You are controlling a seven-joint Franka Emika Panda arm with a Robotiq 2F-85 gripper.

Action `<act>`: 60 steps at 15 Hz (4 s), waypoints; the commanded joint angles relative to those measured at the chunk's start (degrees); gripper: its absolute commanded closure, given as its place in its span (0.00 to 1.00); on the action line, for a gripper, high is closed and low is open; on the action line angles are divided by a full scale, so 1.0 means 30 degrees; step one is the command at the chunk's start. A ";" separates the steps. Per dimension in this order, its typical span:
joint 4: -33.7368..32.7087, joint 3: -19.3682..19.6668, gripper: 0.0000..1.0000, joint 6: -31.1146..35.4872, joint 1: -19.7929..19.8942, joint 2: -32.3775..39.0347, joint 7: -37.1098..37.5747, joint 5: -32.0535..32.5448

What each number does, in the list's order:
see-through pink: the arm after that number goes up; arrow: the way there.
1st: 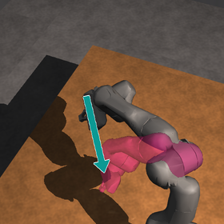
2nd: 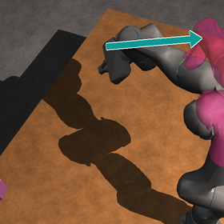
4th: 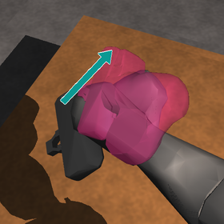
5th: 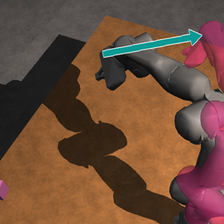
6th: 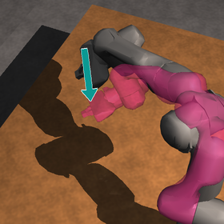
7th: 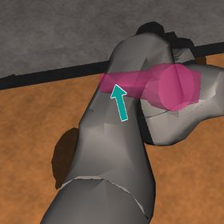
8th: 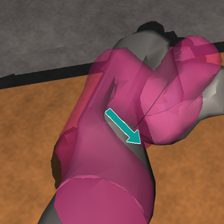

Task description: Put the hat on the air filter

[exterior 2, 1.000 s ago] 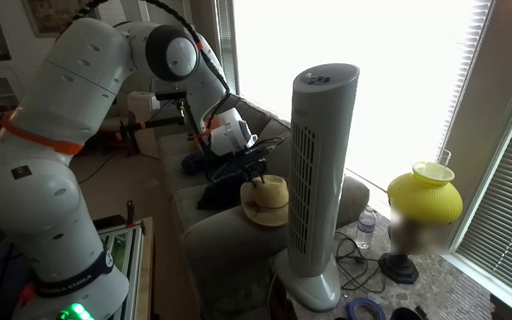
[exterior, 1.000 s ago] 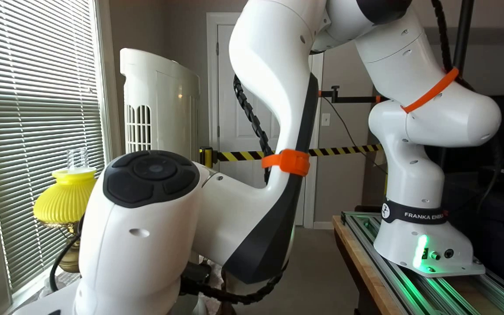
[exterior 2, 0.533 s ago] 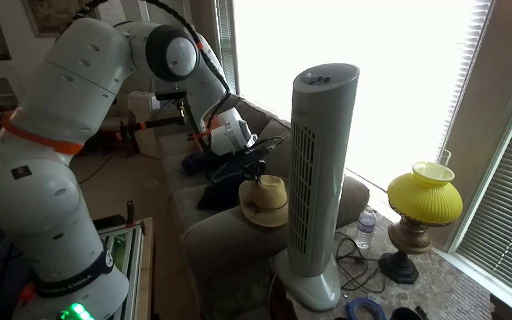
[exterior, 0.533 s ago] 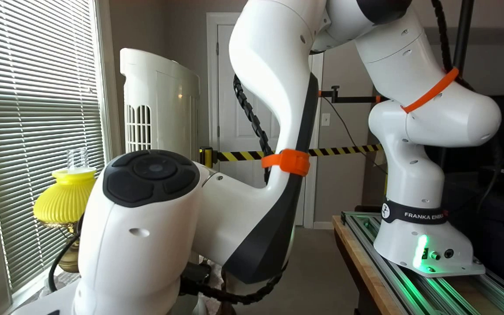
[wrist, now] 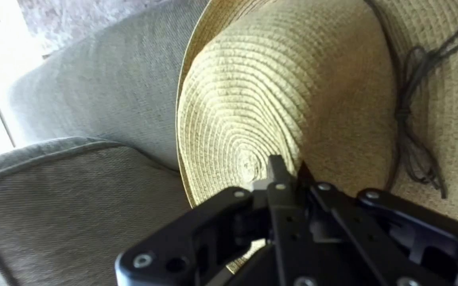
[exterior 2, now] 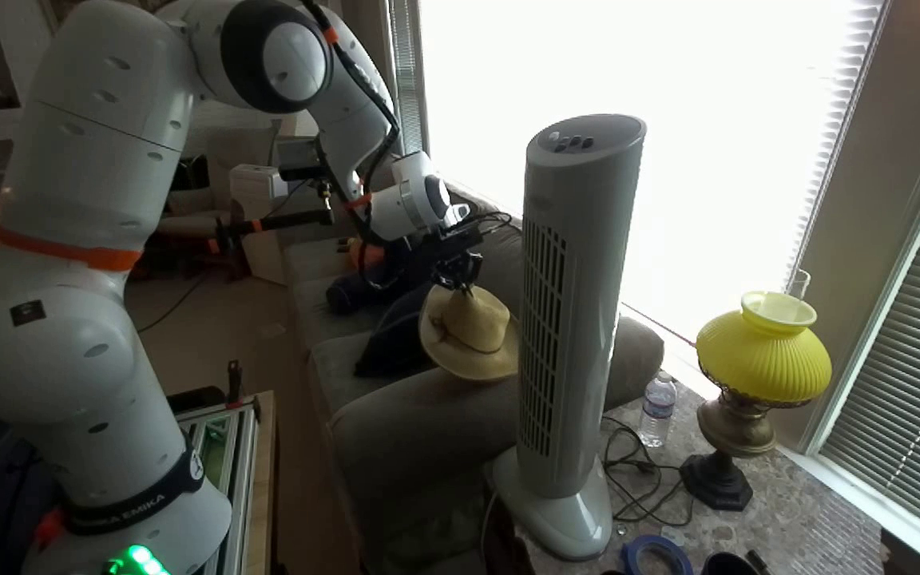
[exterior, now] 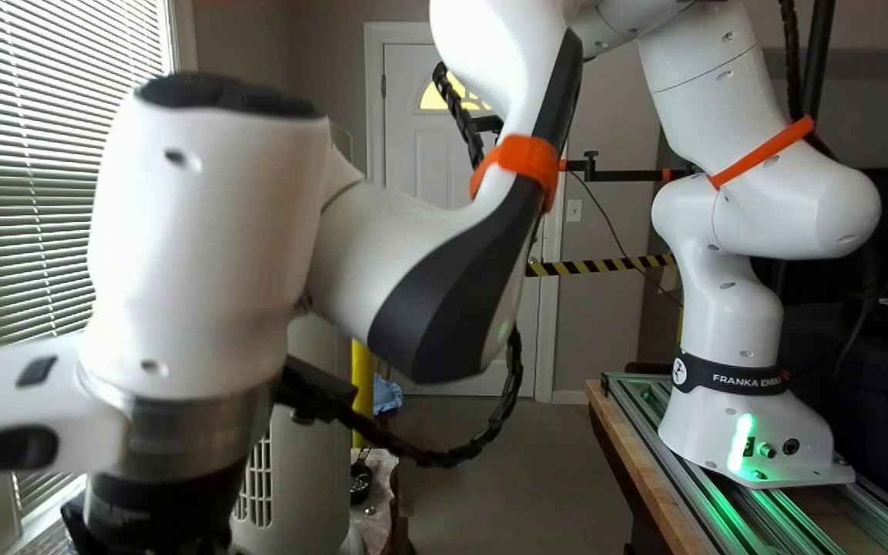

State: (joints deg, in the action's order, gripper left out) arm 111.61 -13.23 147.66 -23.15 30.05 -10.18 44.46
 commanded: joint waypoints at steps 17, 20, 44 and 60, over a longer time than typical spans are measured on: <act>0.1514 -0.3306 0.98 -1.3751 0.0570 -1.6787 -0.0049 -0.5275; 0.0443 -0.4041 0.98 -1.5916 0.0547 -1.7665 0.0467 -0.5000; -0.2699 -0.4314 0.93 -2.3219 0.2107 -1.9349 0.6119 0.2037; 0.0059 -0.0799 0.98 -1.8022 0.2810 -1.9523 0.5904 0.4147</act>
State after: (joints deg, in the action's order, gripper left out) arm 108.73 -16.85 90.40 -15.14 -28.14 6.68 55.82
